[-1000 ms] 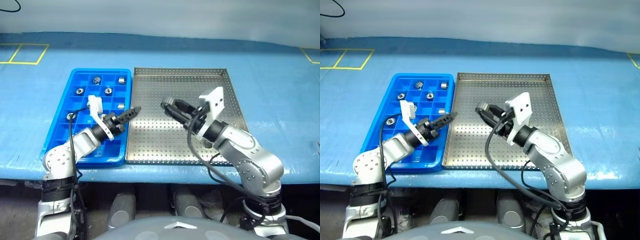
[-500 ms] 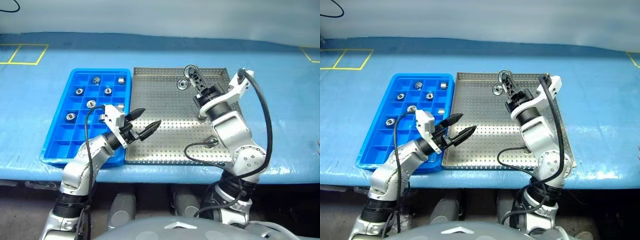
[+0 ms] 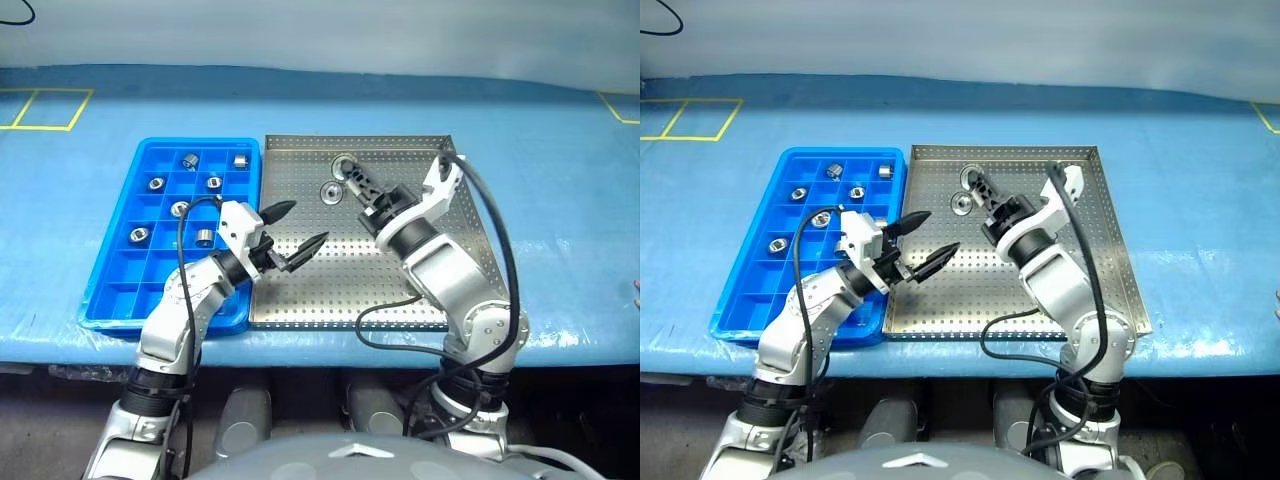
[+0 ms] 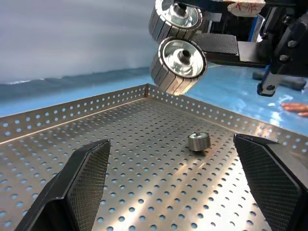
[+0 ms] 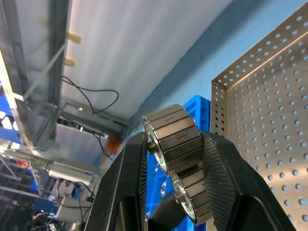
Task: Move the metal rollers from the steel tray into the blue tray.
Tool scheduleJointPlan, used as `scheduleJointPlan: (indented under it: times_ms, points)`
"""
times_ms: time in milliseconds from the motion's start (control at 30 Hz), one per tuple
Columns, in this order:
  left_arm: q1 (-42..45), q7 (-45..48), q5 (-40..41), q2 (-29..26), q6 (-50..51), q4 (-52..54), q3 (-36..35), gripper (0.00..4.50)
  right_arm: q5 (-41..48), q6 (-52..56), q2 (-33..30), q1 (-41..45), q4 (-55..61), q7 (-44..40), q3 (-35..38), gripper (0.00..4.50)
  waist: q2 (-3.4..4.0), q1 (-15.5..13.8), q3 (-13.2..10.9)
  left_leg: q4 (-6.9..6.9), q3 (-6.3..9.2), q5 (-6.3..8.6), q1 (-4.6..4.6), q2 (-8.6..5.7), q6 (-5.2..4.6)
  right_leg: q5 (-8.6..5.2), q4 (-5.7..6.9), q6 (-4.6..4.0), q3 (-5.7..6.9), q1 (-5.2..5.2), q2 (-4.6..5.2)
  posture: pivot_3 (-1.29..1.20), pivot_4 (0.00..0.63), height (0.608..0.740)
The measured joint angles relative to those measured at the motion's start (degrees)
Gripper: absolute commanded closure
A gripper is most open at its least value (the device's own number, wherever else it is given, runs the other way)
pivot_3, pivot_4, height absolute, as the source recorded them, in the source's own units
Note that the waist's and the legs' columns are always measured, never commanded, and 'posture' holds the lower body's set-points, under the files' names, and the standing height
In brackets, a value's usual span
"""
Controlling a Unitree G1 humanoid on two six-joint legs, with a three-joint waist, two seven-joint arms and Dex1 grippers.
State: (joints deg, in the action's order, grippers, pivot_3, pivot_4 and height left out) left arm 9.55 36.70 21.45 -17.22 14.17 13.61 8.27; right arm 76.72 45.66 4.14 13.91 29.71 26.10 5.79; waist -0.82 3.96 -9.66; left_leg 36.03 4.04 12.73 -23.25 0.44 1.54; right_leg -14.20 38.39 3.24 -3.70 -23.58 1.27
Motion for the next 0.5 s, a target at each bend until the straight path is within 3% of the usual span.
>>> scheduleJointPlan:
  times_ms: [133,500]
  points:
    - [1.07,1.20,-0.68,-0.69,0.79,0.01,1.38,0.00,-6.15,1.26,-5.81,-1.02,0.12,-3.94,-6.21,3.20,0.00,0.06,0.00,0.00,0.01,0.01,-0.02,0.02,-0.01,0.02,-0.09,0.04,0.01,0.00,-0.03,-0.03,0.150,0.740]
    - [3.63,1.69,-1.43,-2.05,7.26,0.03,1.96,0.00,-11.94,1.05,-7.83,-1.29,0.18,-8.84,-10.53,3.20,0.00,-0.03,0.00,0.07,0.06,0.02,-0.17,0.03,-0.04,0.10,-0.24,0.18,0.04,-0.03,-0.04,-0.04,0.150,0.740]
